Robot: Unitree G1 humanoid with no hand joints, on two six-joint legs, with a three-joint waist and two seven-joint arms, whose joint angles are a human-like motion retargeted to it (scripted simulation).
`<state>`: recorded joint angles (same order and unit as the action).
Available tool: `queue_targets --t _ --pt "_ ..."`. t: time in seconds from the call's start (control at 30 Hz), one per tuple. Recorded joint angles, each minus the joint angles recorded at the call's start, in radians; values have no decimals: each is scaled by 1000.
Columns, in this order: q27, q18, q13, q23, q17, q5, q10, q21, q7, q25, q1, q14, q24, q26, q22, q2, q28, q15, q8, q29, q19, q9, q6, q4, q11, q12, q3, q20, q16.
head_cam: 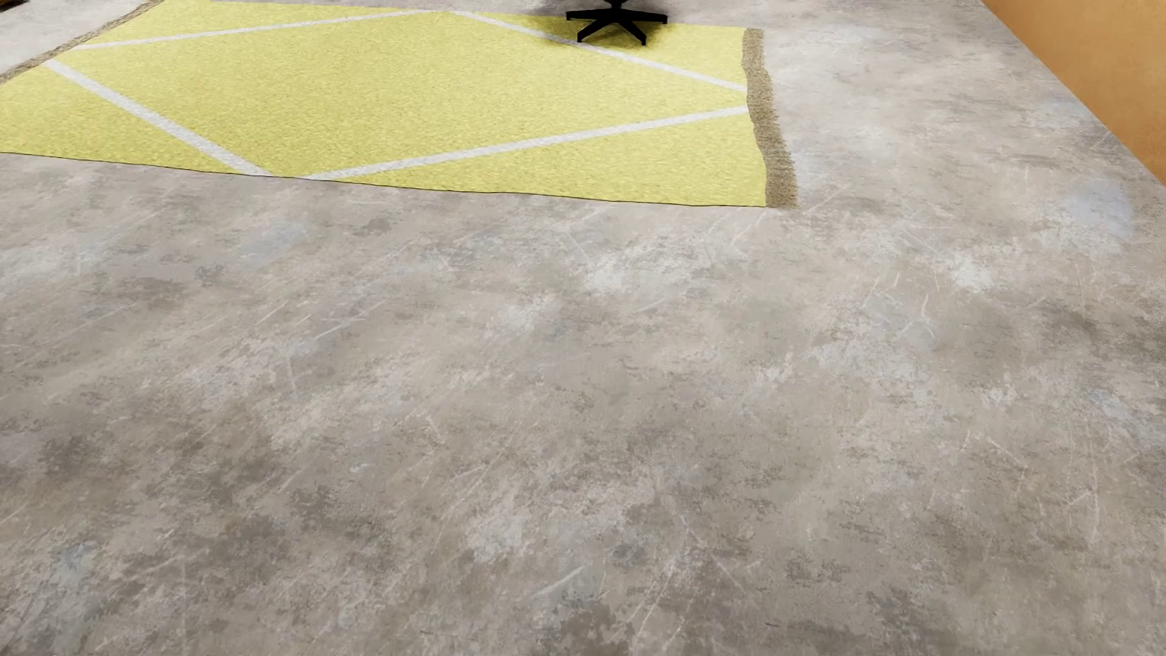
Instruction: Move towards the armchair
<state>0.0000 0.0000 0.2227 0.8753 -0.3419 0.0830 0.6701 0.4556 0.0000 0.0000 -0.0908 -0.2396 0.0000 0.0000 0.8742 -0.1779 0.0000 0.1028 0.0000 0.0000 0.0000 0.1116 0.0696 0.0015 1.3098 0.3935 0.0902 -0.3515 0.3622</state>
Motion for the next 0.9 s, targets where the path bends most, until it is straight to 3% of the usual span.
queue_targets --t 0.07,0.1,0.13,0.17,0.2,0.23,0.27,0.3,0.33,0.37,0.43,0.5,0.57,0.63,0.67,0.7,0.73,0.77,0.8,0.83,0.87,0.9 --pt "0 0 88 66 -5 29 -116 67 0 0 185 -8 0 0 -166 -138 0 154 0 0 0 -3 31 34 -426 -35 -122 15 1" --pt "0 0 121 95 -7 10 -140 77 0 0 243 -27 0 0 -241 -192 0 103 0 0 0 -10 25 41 -640 -76 -166 20 10" --pt "0 0 132 131 -24 -4 -157 196 0 0 297 -60 0 0 -291 -221 0 -152 0 0 0 -16 17 42 -808 -125 -202 16 25" --pt "0 0 165 141 -33 -28 -150 230 0 0 349 -97 0 0 -342 -254 0 -420 0 0 0 -22 12 55 -842 -158 -242 35 34" --pt "0 0 191 150 -41 -63 -144 258 0 0 392 -120 0 0 -369 -291 0 -496 0 0 0 -20 7 62 -830 -187 -284 61 36" --pt "0 0 211 176 -43 -61 -132 282 0 0 455 -93 0 0 -384 -318 0 -398 0 0 0 -7 18 85 -832 -193 -309 94 29" --pt "0 0 227 187 -46 -43 -78 284 0 0 470 -1 0 0 -380 -352 0 -167 0 0 0 -16 31 115 -785 -182 -329 118 20" --pt "0 0 242 214 -34 -5 16 265 0 0 441 148 0 0 -358 -378 0 71 0 0 0 -50 54 145 -738 -161 -322 132 8" --pt "0 0 247 229 -32 57 176 278 0 0 404 327 0 0 -312 -363 0 158 0 0 0 -54 90 184 -659 -137 -286 121 -8" --pt "0 0 232 226 -39 105 357 288 0 0 347 424 0 0 -243 -306 0 137 0 0 0 -34 112 192 -600 -123 -242 88 -23" --pt "0 0 147 173 -43 162 687 304 0 0 136 190 0 0 -106 -108 0 29 0 0 0 -1 108 185 -645 -117 -166 -8 -30" --pt "0 0 74 48 -42 141 715 220 0 0 -47 27 0 0 -24 117 0 -118 0 0 0 2 57 136 -746 -58 -41 -62 -19" --pt "0 0 1 -116 -59 90 452 123 0 0 -177 15 0 0 20 299 0 -256 0 0 0 -2 16 114 -835 13 77 -92 0" --pt "0 0 -86 -236 -64 53 46 19 0 0 -232 30 0 0 63 431 0 -365 0 0 0 -20 3 132 -884 68 161 -98 10" --pt "0 0 -121 -301 -73 49 -133 -32 0 0 -252 97 0 0 81 466 0 -401 0 0 0 -38 9 139 -887 85 182 -99 11" --pt "0 0 -152 -349 -83 28 -491 -78 0 0 -289 286 0 0 100 490 0 -425 0 0 0 -60 7 149 -883 95 201 -93 8" --pt "0 0 -171 -380 -89 3 -534 -109 0 0 -326 301 0 0 119 520 0 -419 0 0 0 -70 4 148 -863 104 218 -90 5" --pt "0 0 -165 -407 -95 -30 -165 -132 0 0 -356 71 0 0 143 565 0 -382 0 0 0 -63 -1 132 -826 108 234 -93 1" --pt "0 0 -144 -400 -87 -57 -66 -152 0 0 -390 13 0 0 167 573 0 -298 0 0 0 -74 -13 106 -753 105 240 -94 0" --pt "0 0 -115 -369 -70 -83 40 -159 0 0 -433 100 0 0 198 528 0 -179 0 0 0 -105 -30 90 -619 96 236 -118 0" --pt "0 0 -85 -293 -48 -136 139 -137 0 0 -375 91 0 0 226 516 0 -40 0 0 0 -77 -63 36 -457 85 214 -136 0" --pt "0 0 -75 -219 -47 -115 178 -85 0 0 -338 31 0 0 208 408 0 78 0 0 0 -64 -56 12 -222 56 181 -100 -6"
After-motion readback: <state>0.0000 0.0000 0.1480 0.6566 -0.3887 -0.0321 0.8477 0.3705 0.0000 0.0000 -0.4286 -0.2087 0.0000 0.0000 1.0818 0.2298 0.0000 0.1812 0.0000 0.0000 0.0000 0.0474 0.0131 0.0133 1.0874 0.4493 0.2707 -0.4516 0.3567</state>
